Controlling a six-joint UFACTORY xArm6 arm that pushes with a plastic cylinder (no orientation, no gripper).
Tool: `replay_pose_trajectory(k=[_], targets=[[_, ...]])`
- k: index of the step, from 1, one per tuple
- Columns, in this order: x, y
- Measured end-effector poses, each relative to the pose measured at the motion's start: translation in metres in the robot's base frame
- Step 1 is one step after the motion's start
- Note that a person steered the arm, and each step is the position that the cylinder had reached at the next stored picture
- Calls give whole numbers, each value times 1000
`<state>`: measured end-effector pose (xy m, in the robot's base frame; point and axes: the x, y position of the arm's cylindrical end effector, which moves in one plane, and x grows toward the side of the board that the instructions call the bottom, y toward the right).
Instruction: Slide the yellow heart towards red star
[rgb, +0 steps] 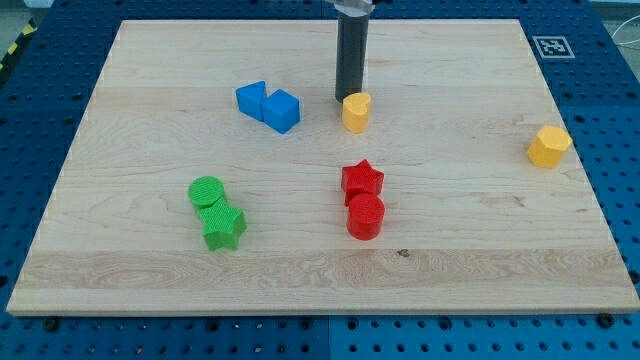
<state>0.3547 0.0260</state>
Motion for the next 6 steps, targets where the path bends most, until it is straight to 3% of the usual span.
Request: replay_pose_trajectory(k=[2, 4, 6], targets=[[-2, -39], [6, 5], [51, 60]])
